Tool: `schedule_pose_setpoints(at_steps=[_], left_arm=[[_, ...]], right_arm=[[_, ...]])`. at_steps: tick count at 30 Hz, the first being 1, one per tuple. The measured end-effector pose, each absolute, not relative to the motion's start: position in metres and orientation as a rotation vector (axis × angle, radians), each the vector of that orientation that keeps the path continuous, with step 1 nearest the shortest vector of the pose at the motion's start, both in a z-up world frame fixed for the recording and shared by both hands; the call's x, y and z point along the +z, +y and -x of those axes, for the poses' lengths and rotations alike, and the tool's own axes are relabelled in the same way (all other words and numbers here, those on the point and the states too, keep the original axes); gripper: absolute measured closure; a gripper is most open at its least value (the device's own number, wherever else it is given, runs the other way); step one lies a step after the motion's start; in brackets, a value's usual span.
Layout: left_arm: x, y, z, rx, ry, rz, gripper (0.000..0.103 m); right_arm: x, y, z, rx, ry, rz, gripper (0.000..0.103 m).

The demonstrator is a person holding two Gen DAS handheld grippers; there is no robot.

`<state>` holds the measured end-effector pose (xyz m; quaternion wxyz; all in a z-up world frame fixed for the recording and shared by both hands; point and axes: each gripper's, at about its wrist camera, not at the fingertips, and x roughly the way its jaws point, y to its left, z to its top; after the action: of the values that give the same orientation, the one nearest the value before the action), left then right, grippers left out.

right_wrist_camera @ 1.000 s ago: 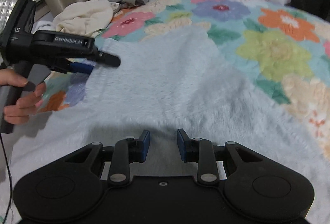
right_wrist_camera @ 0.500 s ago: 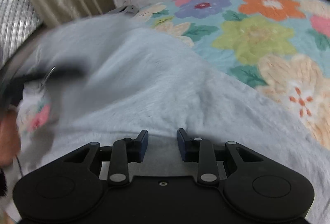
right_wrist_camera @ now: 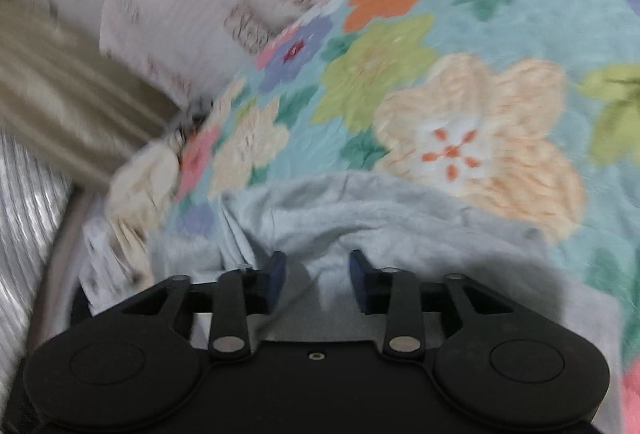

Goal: Fold clothes

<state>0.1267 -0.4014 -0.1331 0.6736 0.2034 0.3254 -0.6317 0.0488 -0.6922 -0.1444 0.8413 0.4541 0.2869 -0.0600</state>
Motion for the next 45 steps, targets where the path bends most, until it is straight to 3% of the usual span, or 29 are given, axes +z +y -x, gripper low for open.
schedule_pose_setpoints(at_steps=[6, 13, 22, 29, 37, 39, 40, 41, 45], left_arm=[[-0.141, -0.387, -0.111, -1.393, 0.722, -0.489, 0.071], [-0.148, -0.385, -0.115, -1.382, 0.787, -0.420, 0.061], [-0.137, -0.363, -0.129, -1.305, 0.892, -0.268, 0.056], [-0.138, -0.326, -0.170, -1.220, 1.046, 0.074, 0.048], [-0.150, -0.347, -0.213, -1.087, 1.144, 0.297, 0.044], [-0.153, -0.364, -0.218, -1.113, 1.145, 0.279, 0.043], [-0.154, -0.373, -0.220, -1.130, 1.142, 0.259, 0.043], [-0.155, -0.378, -0.223, -1.121, 1.132, 0.257, 0.043], [-0.154, -0.389, -0.235, -1.084, 1.128, 0.279, 0.044]], right_arm=[[-0.123, -0.689, -0.039, -0.052, 0.587, -1.061, 0.048], [-0.088, -0.658, -0.060, -0.076, 0.615, -0.804, 0.038], [-0.116, -0.629, -0.050, -0.089, 0.786, -0.516, 0.038], [-0.130, -0.656, -0.029, 0.012, 0.775, -0.689, 0.037], [-0.152, -0.667, -0.091, 0.134, 0.818, -0.816, 0.030], [-0.149, -0.664, -0.101, 0.171, 0.822, -0.736, 0.044], [-0.146, -0.665, -0.105, 0.172, 0.821, -0.711, 0.063], [-0.143, -0.670, -0.109, 0.161, 0.807, -0.712, 0.068], [-0.124, -0.692, -0.112, 0.092, 0.711, -0.737, 0.068]])
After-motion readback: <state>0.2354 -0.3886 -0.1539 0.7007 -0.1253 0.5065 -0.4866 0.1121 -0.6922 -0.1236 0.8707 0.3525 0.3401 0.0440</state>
